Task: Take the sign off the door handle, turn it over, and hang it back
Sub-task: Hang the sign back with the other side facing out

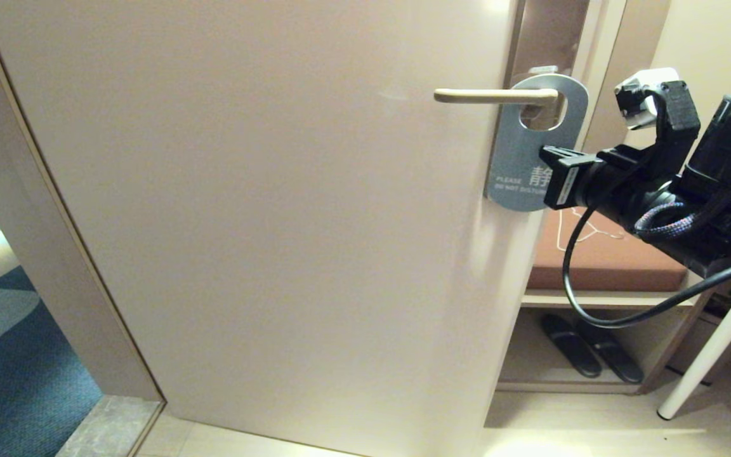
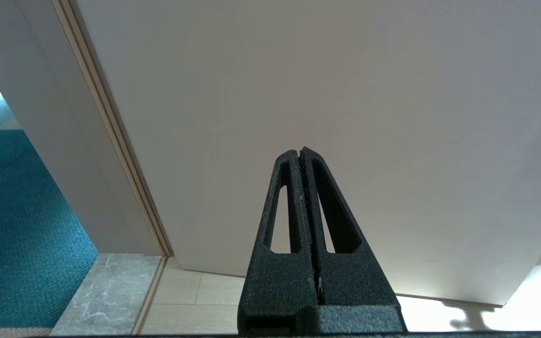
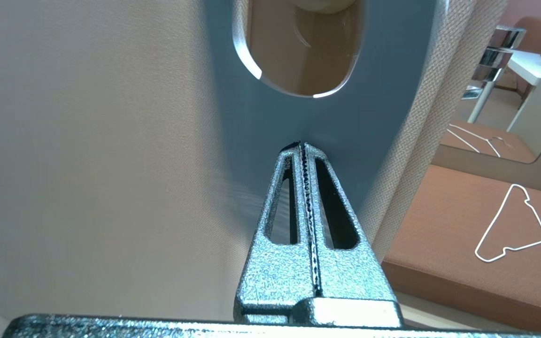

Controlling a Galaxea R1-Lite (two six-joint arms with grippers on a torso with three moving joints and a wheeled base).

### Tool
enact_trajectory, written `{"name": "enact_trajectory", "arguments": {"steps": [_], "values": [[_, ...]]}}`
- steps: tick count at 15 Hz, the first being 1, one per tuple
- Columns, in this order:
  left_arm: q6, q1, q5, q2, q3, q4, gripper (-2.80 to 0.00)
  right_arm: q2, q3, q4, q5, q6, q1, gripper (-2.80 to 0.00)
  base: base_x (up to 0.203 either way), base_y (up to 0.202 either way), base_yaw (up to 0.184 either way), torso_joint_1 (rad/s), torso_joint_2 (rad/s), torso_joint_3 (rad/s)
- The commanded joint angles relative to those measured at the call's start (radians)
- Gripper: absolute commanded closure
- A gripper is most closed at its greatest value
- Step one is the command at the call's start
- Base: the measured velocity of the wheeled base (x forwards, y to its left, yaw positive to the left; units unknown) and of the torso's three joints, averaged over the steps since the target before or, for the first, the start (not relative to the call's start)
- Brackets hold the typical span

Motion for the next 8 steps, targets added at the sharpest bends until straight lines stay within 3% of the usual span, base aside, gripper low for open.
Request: {"name": "enact_trajectory", "arguments": {"steps": [1, 8], "values": [[0.0, 0.0, 0.0, 0.001, 0.0, 0.0, 0.0, -0.02, 0.003, 0.001, -0.001, -0.001, 0.0, 0.0, 0.0, 0.0, 0.0, 0.0, 0.0, 0.0], [0.0, 0.0, 0.0, 0.001, 0.0, 0.0, 0.0, -0.021, 0.01, 0.003, 0.001, -0.001, -0.016, 0.0, 0.0, 0.0, 0.0, 0.0, 0.0, 0.0]]}}
